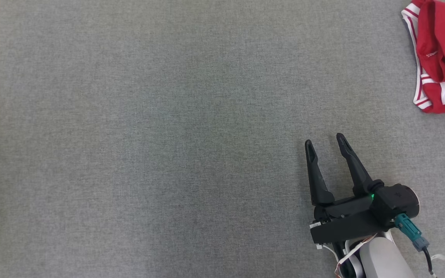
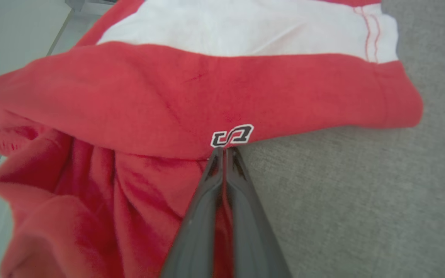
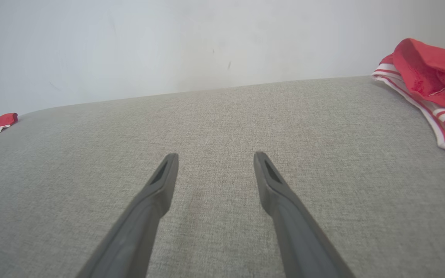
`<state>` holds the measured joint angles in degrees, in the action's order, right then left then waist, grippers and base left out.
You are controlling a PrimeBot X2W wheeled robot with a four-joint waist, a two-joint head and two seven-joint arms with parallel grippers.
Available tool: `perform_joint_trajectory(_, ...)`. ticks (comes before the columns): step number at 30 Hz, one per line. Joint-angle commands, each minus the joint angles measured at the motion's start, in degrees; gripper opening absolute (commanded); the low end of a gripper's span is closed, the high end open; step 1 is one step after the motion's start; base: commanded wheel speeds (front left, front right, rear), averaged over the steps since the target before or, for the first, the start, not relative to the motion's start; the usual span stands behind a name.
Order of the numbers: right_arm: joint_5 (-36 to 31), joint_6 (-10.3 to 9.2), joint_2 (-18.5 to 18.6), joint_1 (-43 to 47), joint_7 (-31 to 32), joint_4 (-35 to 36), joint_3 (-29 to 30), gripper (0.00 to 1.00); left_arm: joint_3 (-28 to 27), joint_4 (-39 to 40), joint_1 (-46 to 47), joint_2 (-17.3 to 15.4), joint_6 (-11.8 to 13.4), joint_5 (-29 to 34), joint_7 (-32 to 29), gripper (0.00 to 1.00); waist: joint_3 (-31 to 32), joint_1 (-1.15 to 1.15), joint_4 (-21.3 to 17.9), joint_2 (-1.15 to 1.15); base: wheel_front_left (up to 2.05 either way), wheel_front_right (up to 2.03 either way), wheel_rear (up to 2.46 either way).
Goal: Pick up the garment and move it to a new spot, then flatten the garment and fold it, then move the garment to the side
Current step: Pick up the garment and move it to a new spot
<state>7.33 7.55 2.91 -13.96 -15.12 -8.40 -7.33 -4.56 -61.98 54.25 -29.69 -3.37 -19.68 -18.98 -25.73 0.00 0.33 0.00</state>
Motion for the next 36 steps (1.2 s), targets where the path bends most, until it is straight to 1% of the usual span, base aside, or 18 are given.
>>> perform_joint_trajectory(1,-0.33,-0.14,-0.06,0.57,-0.05,-0.17,0.12,1.0,0.23,0.54,-0.72,-0.44,-0.43,0.6,1.61,0.0,0.36,0.0,0.34,0.0,0.0,0.0,0.0)
perform_joint_trajectory(8,-0.13,-0.14,-0.05,1.2,-0.05,-0.88,0.1,1.0,1.79,4.05,1.48,-1.7,-1.55,1.73,10.58,0.0,2.77,0.0,1.49,0.0,0.0,0.0,0.0)
perform_joint_trajectory(14,0.81,-0.14,-0.05,2.15,-0.05,-1.41,-0.23,1.0,3.77,8.17,4.22,-2.2,-2.33,3.15,16.8,0.0,5.47,0.0,1.77,0.0,0.0,0.0,0.0)
perform_joint_trajectory(19,1.88,-0.14,-0.05,3.13,-0.05,-1.58,-0.5,1.0,5.93,13.58,6.86,-2.22,-2.81,4.38,19.65,0.0,7.96,0.0,1.23,0.0,0.0,0.0,0.0)
perform_joint_trajectory(20,1.88,-0.14,-0.05,3.13,-0.05,-1.58,-0.5,1.0,5.93,13.58,6.86,-2.22,-2.81,4.38,19.65,0.0,7.96,0.0,1.23,0.0,0.0,0.0,0.0)
perform_joint_trajectory(21,2.19,-0.14,-0.05,3.55,-0.05,-1.74,-0.47,1.0,6.71,16.35,7.99,-1.99,-3.06,4.76,20.43,0.0,8.76,0.0,0.84,0.0,0.0,0.0,0.0)
perform_joint_trajectory(22,2.19,-0.14,-0.05,3.55,-0.05,-1.74,-0.47,1.0,6.71,16.35,7.99,-1.99,-3.06,4.76,20.43,0.0,8.76,0.0,0.84,0.0,0.0,0.0,0.0)
perform_joint_trajectory(24,2.54,-0.14,-0.06,3.91,-0.05,-1.89,-0.56,1.0,7.63,19.38,8.99,-1.68,-3.14,4.82,20.71,0.0,9.58,0.0,0.38,0.0,0.0,0.0,0.0)
perform_joint_trajectory(29,3.88,-0.14,-0.05,4.71,-0.05,-2.02,-0.52,1.0,10.42,27.94,10.6,-0.38,-3.62,3.95,19.16,0.0,11.24,0.0,-1.4,0.0,0.0,0.0,0.0)
perform_joint_trajectory(36,5.66,-0.14,-0.06,5.22,-0.05,-1.77,-1.02,1.0,14.02,40.71,10.93,1.78,-4.0,1.89,13.84,0.0,12.26,0.0,-5.5,0.0,0.0,0.0,0.0)
